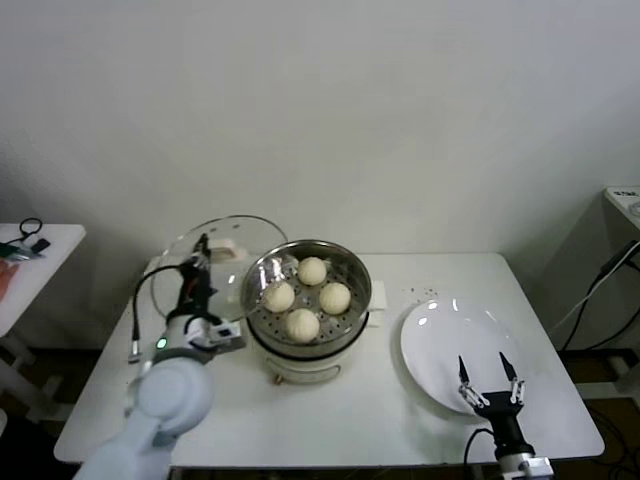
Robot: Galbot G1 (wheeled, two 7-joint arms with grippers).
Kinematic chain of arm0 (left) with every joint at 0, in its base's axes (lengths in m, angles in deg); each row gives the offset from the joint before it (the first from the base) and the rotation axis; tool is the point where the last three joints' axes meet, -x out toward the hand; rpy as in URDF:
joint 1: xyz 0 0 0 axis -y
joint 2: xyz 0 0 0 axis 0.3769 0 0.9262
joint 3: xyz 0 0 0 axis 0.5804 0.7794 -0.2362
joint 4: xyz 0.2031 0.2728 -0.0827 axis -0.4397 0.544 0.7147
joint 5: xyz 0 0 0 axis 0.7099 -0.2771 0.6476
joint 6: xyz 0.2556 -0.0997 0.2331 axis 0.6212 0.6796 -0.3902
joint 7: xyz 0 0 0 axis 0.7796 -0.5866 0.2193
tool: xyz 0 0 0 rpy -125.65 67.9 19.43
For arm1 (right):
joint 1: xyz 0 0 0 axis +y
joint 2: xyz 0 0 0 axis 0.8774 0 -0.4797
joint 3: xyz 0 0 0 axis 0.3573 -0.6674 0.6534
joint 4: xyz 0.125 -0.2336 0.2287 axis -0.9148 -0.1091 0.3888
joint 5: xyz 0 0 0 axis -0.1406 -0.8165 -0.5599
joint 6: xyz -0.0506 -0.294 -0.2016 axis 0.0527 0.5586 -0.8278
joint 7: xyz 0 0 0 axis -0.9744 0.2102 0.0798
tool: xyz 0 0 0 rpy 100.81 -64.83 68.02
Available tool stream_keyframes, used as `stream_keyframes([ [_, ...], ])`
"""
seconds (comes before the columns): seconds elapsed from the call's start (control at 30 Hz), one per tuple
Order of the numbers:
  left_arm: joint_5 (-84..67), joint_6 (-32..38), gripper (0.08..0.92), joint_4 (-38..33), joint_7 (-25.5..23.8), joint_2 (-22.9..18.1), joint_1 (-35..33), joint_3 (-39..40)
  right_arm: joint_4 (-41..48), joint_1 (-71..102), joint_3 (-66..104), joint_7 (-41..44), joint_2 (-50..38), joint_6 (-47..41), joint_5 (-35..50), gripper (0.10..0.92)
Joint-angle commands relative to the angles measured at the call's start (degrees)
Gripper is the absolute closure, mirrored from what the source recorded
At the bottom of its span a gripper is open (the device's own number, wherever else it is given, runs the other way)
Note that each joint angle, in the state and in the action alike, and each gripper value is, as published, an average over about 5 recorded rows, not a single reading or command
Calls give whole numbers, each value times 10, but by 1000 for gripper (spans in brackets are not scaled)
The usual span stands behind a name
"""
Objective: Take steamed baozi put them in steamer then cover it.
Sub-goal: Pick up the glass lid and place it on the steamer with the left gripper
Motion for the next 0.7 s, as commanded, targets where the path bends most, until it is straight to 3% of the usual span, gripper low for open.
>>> stream_keyframes([
  [0.03,118,-53,858,45,-58,-128,79,151,10,-2,0,-2,5,7,-2,203],
  [0.37,188,-34,858,111,-40,-197,64,191,22,-3,8,-1,6,19,0,203],
  [0.7,205,-27,858,168,-10,-214,59,187,29,-2,13,-1,10,29,1,203],
])
